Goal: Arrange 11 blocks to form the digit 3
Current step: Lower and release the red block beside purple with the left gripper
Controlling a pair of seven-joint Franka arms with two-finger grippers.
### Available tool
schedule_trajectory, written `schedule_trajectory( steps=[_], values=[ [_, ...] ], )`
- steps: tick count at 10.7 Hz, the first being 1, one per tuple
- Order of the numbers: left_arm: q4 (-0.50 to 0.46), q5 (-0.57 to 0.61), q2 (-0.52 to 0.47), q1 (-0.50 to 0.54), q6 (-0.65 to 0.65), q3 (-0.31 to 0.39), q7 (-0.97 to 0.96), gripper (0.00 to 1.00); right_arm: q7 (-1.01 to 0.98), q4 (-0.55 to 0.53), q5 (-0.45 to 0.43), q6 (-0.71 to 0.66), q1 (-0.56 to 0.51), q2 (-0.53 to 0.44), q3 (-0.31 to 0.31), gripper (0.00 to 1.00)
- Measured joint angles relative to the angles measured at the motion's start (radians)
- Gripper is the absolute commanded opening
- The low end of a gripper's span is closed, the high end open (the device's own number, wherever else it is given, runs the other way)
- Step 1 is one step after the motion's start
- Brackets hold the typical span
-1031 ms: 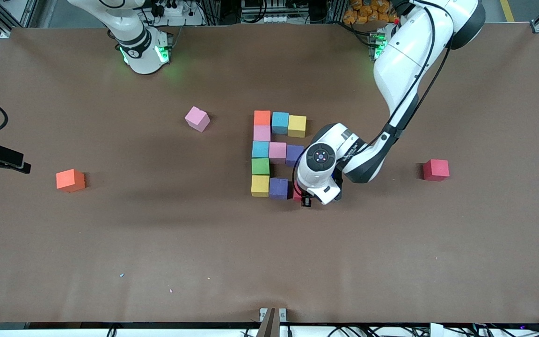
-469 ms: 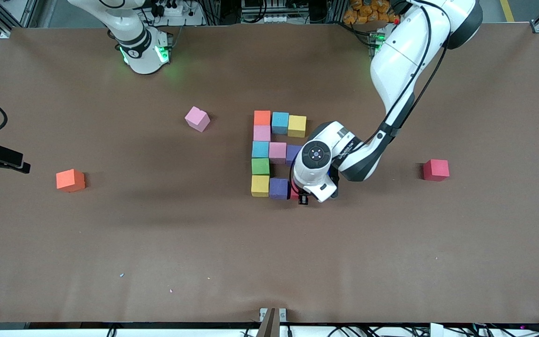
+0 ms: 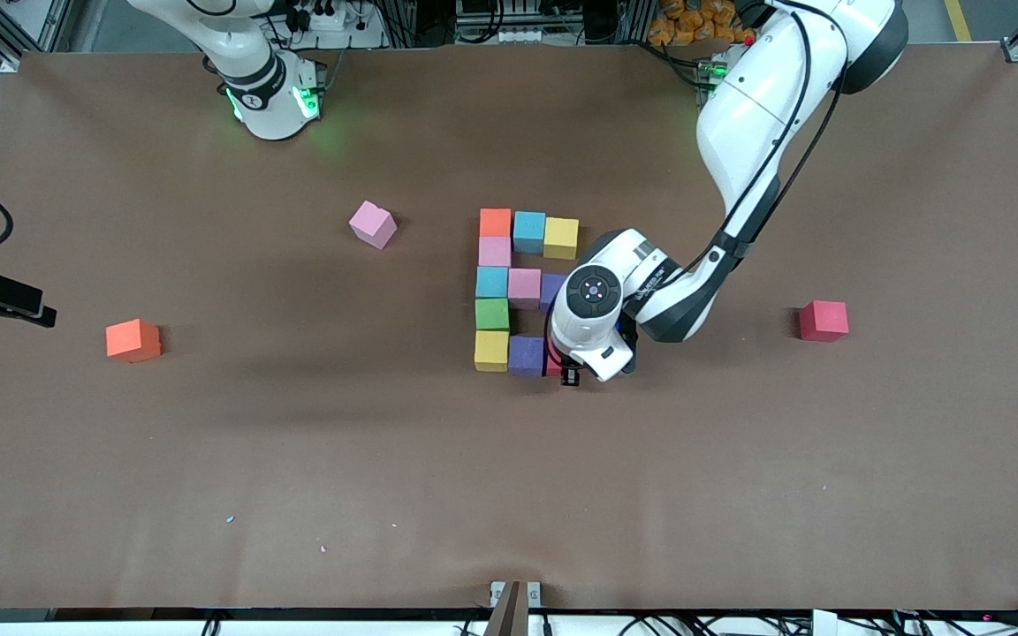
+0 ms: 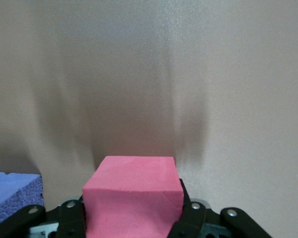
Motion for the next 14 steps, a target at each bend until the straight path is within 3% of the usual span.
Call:
schedule_trajectory(
  steps=[11, 12, 13, 14],
  values=[
    [0.022, -0.001, 0.011, -0.018, -0.004, 0.011, -0.009, 0.18, 0.0, 0.0, 0.0, 0.0, -0.009, 0.0, -0.002, 1.0],
    [0.023, -0.001, 0.011, -0.018, -0.004, 0.011, -0.009, 0.23, 0.0, 0.0, 0.0, 0.0, -0.009, 0.0, -0.002, 1.0],
    [0.023, -0.001, 0.012, -0.019, -0.004, 0.011, -0.009, 0.85, 0.0, 0.0, 0.0, 0.0, -0.009, 0.0, -0.002, 1.0],
    [0.023, -0.001, 0.012, -0.019, -0.004, 0.011, -0.009, 1.0, 0.0, 0.0, 0.0, 0.0, -0.009, 0.0, -0.002, 1.0]
  ],
)
